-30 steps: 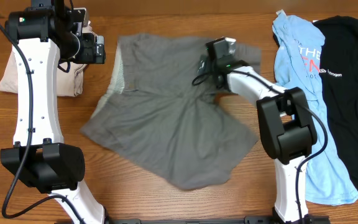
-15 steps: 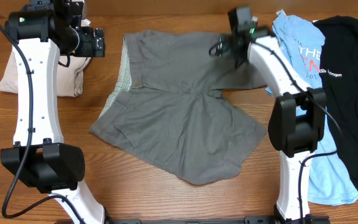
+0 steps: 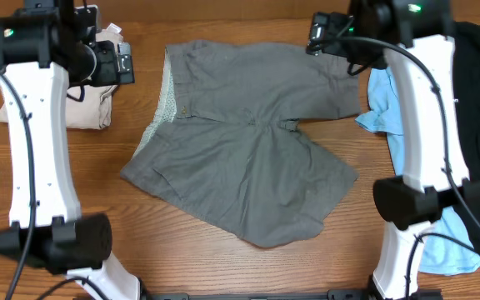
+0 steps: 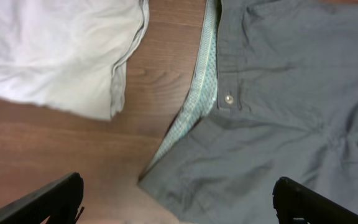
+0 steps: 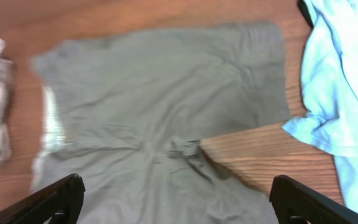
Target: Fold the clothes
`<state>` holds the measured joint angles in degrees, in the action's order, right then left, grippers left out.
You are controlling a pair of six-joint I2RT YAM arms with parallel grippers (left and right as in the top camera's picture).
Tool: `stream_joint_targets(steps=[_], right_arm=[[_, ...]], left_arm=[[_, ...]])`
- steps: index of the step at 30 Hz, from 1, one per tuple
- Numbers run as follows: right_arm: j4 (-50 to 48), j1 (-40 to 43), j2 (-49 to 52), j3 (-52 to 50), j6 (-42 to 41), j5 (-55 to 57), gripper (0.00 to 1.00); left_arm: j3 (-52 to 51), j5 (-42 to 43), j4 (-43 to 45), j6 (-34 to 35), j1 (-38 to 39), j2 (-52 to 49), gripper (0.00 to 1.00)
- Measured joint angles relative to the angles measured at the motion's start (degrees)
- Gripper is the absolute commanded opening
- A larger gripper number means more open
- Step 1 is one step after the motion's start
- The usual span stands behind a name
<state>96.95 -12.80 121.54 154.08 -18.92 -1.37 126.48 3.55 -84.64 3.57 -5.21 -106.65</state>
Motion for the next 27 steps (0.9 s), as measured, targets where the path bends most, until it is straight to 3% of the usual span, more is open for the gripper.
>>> stream_joint_targets(steps=[12,18,27], right_arm=[[-0.02,-5.55,-17.05,-3.26,-3.72,-8.31,1.00],[0.24,-9.97,-29.68,-20.46,-9.40,-4.13,1.00],[-1.77,-9.97,-29.57,-46.14,-16.96,6.29,1.00]], left_arm=[[0.85,-0.15,-11.06,-0.22,0.00,8.28,1.00],[-1.14,6.86,-4.28,-5.38,0.00,7.85,1.00],[-4.31,10.43,5.79,-11.76,0.76,-5.46,1.00]])
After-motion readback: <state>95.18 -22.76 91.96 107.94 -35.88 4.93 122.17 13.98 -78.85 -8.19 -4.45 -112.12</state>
